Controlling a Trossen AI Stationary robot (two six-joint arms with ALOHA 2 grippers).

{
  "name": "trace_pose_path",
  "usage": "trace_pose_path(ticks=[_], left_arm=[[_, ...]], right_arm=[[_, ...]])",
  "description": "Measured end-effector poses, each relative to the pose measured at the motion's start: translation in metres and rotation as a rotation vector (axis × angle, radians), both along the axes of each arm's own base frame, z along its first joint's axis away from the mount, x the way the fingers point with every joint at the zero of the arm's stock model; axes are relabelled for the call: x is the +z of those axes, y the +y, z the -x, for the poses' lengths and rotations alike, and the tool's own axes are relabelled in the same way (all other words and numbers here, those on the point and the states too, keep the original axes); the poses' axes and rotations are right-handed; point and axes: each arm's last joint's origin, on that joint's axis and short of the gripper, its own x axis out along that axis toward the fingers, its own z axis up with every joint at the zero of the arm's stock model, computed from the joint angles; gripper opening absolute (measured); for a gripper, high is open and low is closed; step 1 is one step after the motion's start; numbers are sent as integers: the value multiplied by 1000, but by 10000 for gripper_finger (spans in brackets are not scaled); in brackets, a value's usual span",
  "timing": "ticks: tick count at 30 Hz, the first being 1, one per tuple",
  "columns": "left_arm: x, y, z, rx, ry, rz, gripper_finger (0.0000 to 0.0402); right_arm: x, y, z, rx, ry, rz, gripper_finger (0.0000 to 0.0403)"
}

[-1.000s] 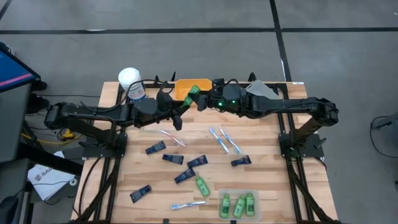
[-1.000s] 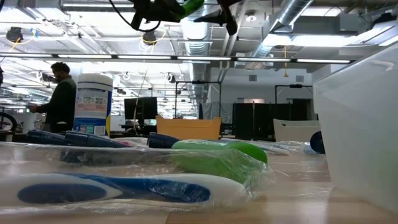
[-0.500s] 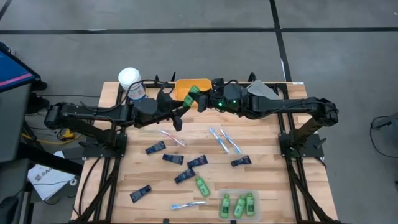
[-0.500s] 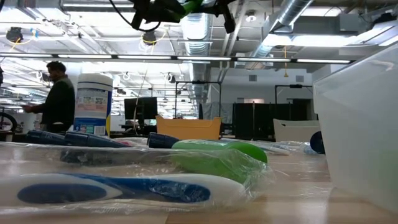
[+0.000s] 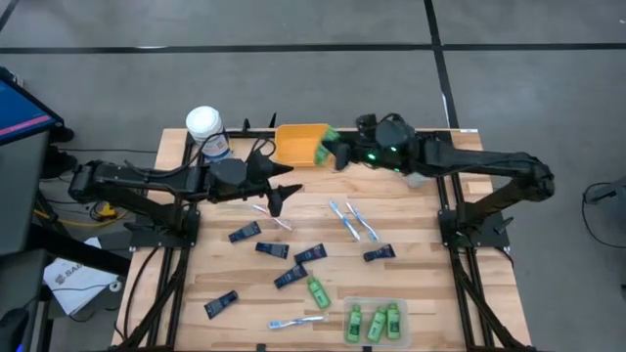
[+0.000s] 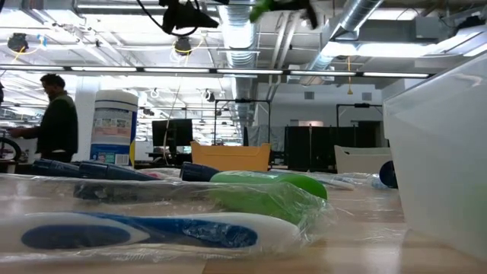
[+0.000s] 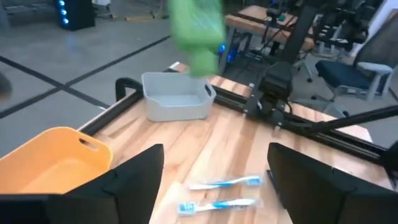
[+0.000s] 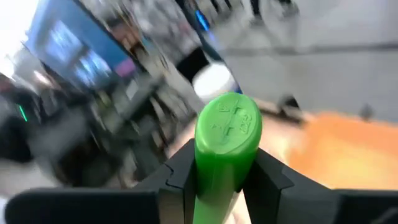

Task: Pick & Place Travel size toiletries
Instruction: Put the green shampoo into the transparent bin

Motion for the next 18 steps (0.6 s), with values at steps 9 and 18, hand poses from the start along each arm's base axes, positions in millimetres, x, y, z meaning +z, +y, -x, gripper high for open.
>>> trace_pose_path(ticks=[9, 18], left_arm=[[12, -1, 17, -5, -26, 0, 274], [16, 1, 22, 2, -39, -2, 274]], right_arm=[[-29, 95, 51, 162, 429, -303, 88], [-84, 213, 49, 172, 579, -584, 88]])
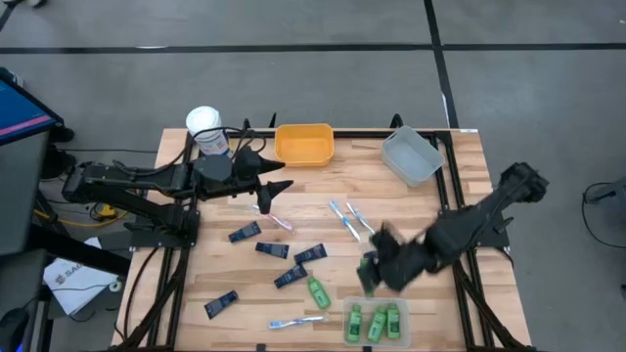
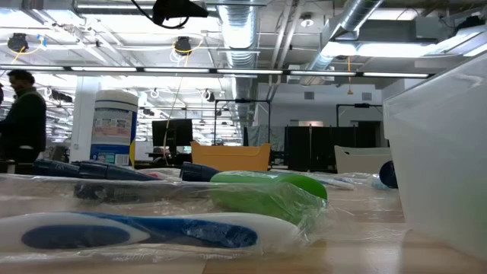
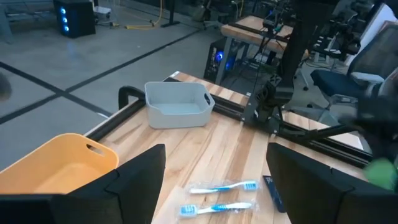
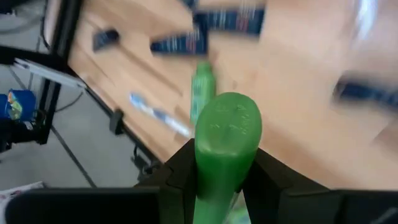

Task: Pick & Place Travel size toiletries
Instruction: Put the green shampoo into the transparent bin

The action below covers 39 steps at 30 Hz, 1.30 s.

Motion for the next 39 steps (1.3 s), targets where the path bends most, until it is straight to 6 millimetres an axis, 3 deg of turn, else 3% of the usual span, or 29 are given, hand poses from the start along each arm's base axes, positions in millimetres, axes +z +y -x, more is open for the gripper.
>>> trace_pose_path(ticks=[6, 14, 19, 39], left_arm=[[0, 0, 0, -2, 2, -8, 276], [0, 0, 0, -25, 11, -24, 276], [0, 0, 0, -29, 12, -26, 276], [0, 0, 0, -40, 30, -73, 276]], right_arm=[[-40, 51, -8, -69, 42, -114, 88], [-79, 80, -6, -225, 143, -167, 88], [-93, 88, -6, -303, 171, -194, 88], [-95, 79, -7, -308, 299, -221, 125]])
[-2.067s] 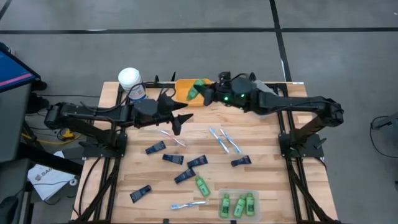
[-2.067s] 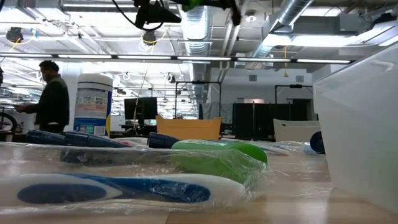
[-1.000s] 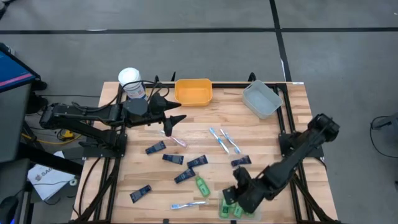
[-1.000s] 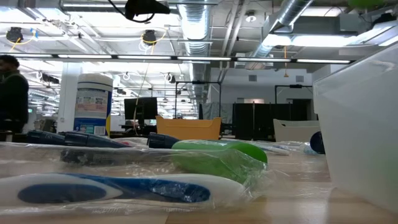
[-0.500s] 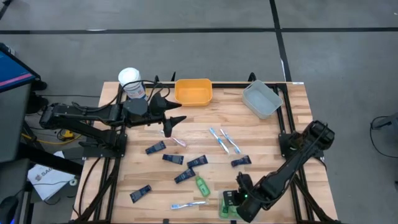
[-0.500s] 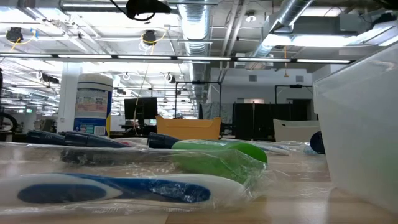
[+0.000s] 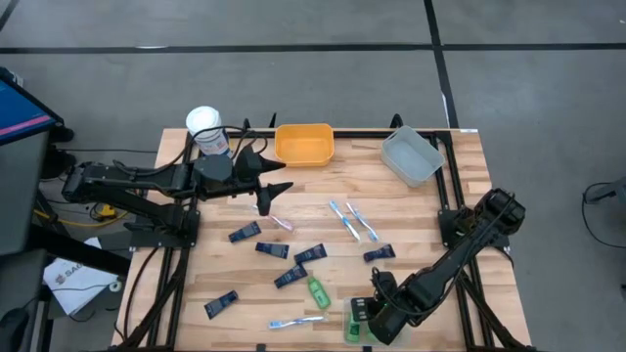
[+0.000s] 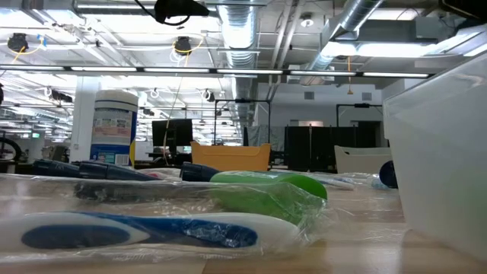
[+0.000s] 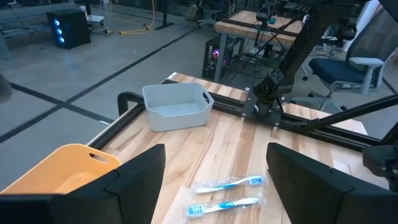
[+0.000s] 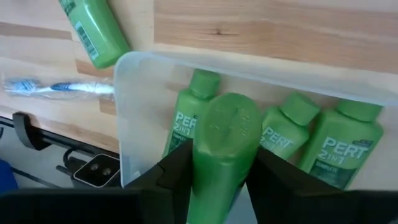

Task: Pick & Place Travel size toiletries
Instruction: Put the green shampoo into the transparent bin

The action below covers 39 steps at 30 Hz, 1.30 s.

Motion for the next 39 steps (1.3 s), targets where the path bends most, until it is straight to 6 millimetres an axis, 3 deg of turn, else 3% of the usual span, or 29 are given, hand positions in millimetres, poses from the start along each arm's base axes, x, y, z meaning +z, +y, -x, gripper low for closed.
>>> trace_pose_path(ticks=[11, 19, 31, 39], left_arm=[[0, 0, 0, -11, 5, -10, 276], [-10, -9, -11, -374, 89, -124, 274], [-74, -28, -67, -909, 205, -102, 276], [-124, -41, -99, -1069, 241, -107, 274]], right_arm=[[0, -2, -1, 6, 2, 8, 204], [4, -2, -1, 87, -23, 24, 206], [19, 4, -3, 134, -131, -46, 204], [28, 10, 1, 197, -196, -72, 201]])
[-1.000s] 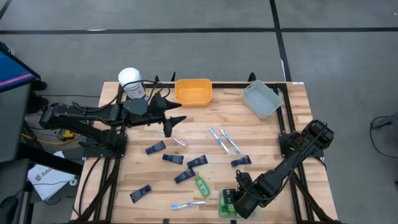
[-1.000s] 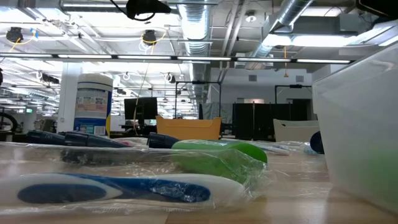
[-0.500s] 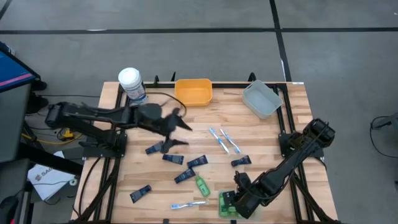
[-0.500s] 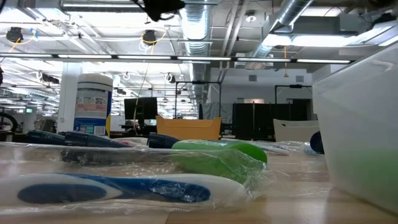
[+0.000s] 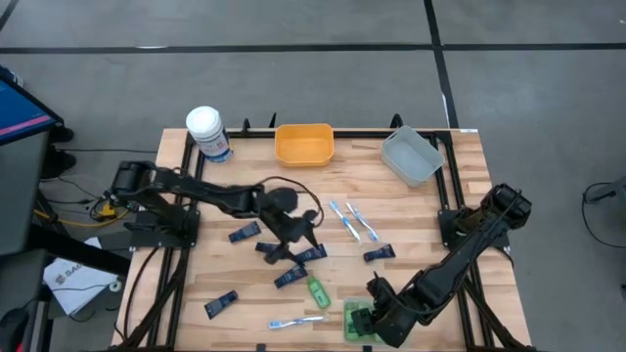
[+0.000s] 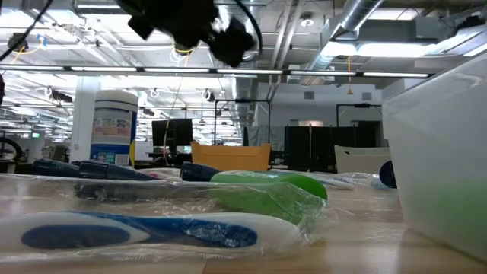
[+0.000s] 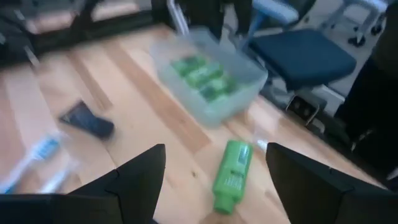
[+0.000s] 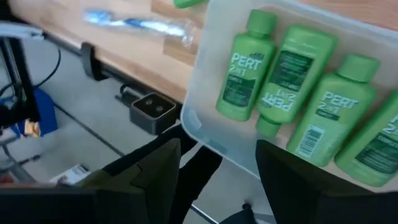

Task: Pick & Place Travel size toiletries
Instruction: Put the green shampoo into the transparent bin

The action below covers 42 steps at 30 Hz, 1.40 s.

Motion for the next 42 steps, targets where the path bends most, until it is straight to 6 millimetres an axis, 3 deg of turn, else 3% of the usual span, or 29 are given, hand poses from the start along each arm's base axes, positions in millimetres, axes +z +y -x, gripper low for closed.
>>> trace_pose_path(ticks=[6, 14, 27, 33, 42], left_arm=[[-36, -24, -9, -91, 70, -38, 274], [-74, -52, -19, -159, 35, -138, 274], [-117, -46, -26, -122, 131, -170, 274], [-126, -45, -27, -100, 142, -200, 269], [-126, -43, -28, -86, 139, -206, 178]], right_arm=[[1, 7, 4, 26, -22, -15, 191], [1, 12, 9, 54, -34, -6, 181], [3, 13, 7, 73, -63, -11, 176], [4, 14, 6, 73, -72, -20, 171], [4, 14, 5, 63, -90, -17, 166]])
